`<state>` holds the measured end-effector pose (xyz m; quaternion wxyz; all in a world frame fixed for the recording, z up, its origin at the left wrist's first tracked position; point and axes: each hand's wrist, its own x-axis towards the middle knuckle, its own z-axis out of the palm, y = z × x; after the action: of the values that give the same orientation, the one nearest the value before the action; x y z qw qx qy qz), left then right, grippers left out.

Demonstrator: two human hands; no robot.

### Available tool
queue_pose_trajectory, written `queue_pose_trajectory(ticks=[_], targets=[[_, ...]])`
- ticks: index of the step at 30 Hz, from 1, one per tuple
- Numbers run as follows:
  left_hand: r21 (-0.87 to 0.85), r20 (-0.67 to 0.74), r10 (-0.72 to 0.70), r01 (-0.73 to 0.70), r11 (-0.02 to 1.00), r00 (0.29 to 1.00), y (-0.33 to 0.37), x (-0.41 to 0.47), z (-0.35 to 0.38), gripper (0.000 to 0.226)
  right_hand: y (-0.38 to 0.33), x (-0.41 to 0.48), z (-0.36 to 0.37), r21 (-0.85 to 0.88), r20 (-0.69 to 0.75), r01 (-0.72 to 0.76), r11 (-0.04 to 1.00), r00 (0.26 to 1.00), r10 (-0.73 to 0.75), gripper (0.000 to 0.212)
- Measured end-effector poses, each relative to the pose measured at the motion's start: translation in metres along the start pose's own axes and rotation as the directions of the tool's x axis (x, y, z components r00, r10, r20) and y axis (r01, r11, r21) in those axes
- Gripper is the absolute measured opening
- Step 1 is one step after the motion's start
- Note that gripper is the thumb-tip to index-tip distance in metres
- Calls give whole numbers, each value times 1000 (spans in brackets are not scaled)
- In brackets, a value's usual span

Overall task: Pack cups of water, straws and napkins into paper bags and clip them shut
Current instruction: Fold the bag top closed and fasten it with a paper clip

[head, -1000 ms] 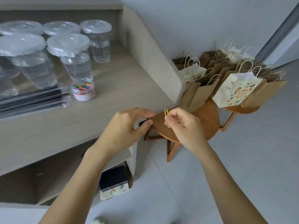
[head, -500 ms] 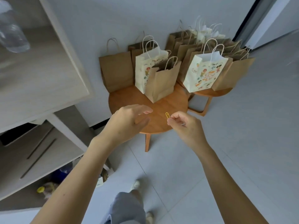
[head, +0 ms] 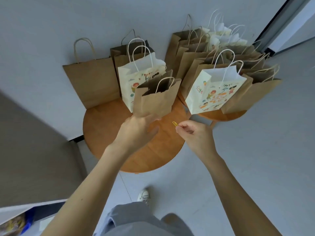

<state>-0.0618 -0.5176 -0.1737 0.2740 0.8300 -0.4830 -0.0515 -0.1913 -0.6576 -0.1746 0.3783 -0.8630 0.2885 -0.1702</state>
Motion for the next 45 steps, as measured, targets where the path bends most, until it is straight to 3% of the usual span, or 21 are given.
queue_pose_trajectory(ticks=[3, 8, 11, 14, 22, 25, 30, 34, 38, 42, 45], targets=[[68, -17, -53, 54, 996, 998, -3, 41, 18, 30, 15, 46, -8, -30, 79, 3, 1000, 997, -1, 9], [226, 102, -263, 235, 945, 959, -17, 96, 59, 49, 45, 126, -6, -101, 215, 138, 985, 970, -114, 8], [275, 180, -445, 390, 879, 877, -29, 123, 84, 63, 63, 176, 2, -127, 365, 277, 953, 906, -215, 12], [302, 171, -600, 538, 787, 781, -36, 146, 103, 79, 79, 221, 9, -111, 500, 361, 926, 825, -262, 16], [320, 33, -776, 729, 605, 630, -51, 187, 121, 97, 98, 283, 24, -41, 661, 487, 872, 668, -342, 16], [335, -7, -789, 745, 577, 614, -60, 195, 124, 100, 99, 292, 30, -28, 679, 494, 869, 647, -346, 15], [341, -104, -756, 737, 583, 646, -78, 206, 127, 92, 95, 302, 39, -69, 682, 501, 863, 655, -326, 17], [315, -280, -670, 725, 613, 688, -86, 211, 135, 87, 91, 313, 44, -106, 671, 509, 854, 671, -317, 16], [208, -330, -595, 672, 711, 733, -96, 210, 144, 64, 86, 315, 50, -134, 673, 532, 836, 668, -317, 17], [228, -456, -464, 604, 764, 759, -96, 207, 147, 10, 80, 316, 54, -180, 689, 568, 803, 656, -308, 18], [175, -472, -465, 597, 783, 749, -97, 204, 150, 27, 75, 317, 57, -238, 702, 594, 769, 652, -286, 19]])
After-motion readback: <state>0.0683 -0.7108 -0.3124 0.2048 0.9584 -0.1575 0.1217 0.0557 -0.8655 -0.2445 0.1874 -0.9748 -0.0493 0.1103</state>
